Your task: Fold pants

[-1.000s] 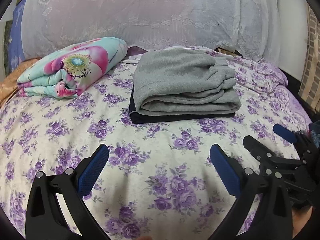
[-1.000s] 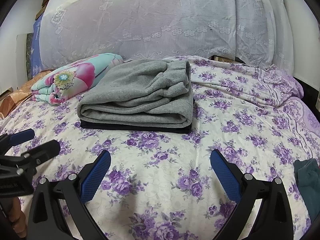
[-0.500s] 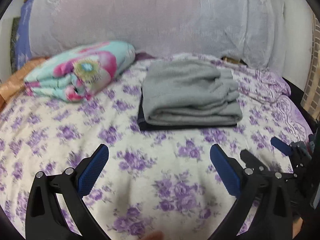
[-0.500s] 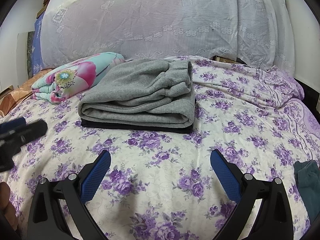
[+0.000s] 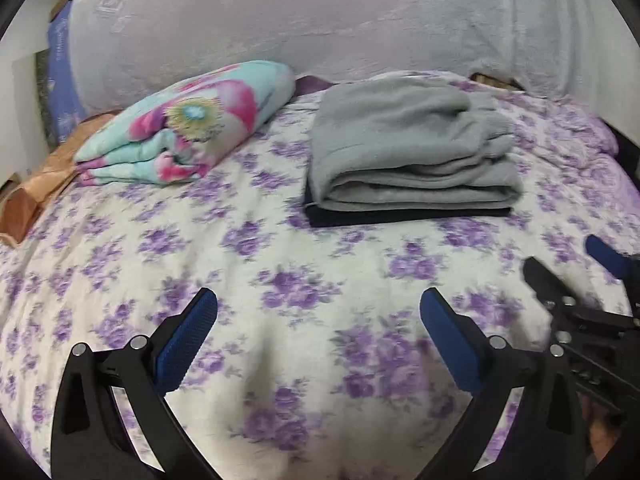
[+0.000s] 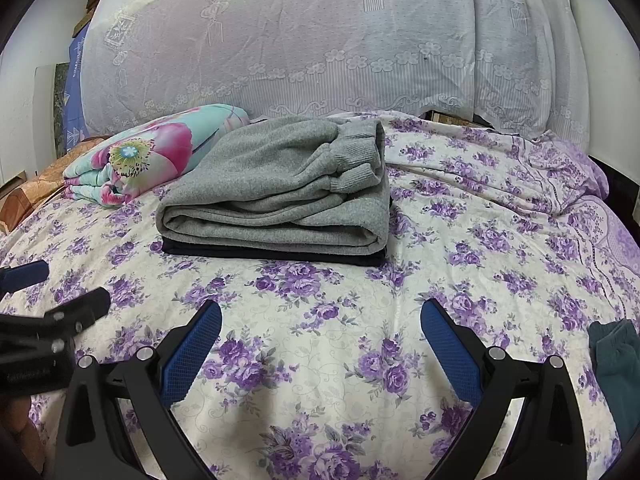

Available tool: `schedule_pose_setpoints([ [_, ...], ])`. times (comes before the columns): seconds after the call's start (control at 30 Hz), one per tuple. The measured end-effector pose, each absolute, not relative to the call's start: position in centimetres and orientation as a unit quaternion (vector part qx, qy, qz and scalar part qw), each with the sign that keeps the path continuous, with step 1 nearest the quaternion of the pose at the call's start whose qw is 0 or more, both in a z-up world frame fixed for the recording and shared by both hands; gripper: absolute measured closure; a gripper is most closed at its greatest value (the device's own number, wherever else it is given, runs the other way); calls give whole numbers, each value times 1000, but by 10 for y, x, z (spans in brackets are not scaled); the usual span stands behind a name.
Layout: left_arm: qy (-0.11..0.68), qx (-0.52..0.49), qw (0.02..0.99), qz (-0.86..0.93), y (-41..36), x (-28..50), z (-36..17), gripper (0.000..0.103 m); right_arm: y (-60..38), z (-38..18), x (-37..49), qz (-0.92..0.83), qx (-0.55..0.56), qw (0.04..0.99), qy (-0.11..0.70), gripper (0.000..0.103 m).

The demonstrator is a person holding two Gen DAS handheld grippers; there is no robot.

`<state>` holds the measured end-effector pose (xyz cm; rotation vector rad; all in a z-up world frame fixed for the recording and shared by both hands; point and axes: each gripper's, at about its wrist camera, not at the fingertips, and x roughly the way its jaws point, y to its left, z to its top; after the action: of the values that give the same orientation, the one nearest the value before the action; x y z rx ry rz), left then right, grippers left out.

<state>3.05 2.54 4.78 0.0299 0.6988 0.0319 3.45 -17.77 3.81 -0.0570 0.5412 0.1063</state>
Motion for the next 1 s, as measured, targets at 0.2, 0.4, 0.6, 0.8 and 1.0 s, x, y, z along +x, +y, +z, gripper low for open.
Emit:
schedule_pose_setpoints([
  [0.2,341,17,940,5,23,27,50,4,-178,38,35,53,-29,962,267,3],
  [0.4,339,14,941,4,23,28,50,4,-178,38,35,52,-28,962,267,3],
  [0.6,339,13,941,2,22,27,50,4,-177,38,35,53,-28,962,268,3],
  [0.8,340,14,940,1,22,26,49,4,-177,38,35,53,-28,962,268,3],
  [1.0,340,16,940,3,20,26,49,4,-177,38,35,53,-28,962,268,3],
])
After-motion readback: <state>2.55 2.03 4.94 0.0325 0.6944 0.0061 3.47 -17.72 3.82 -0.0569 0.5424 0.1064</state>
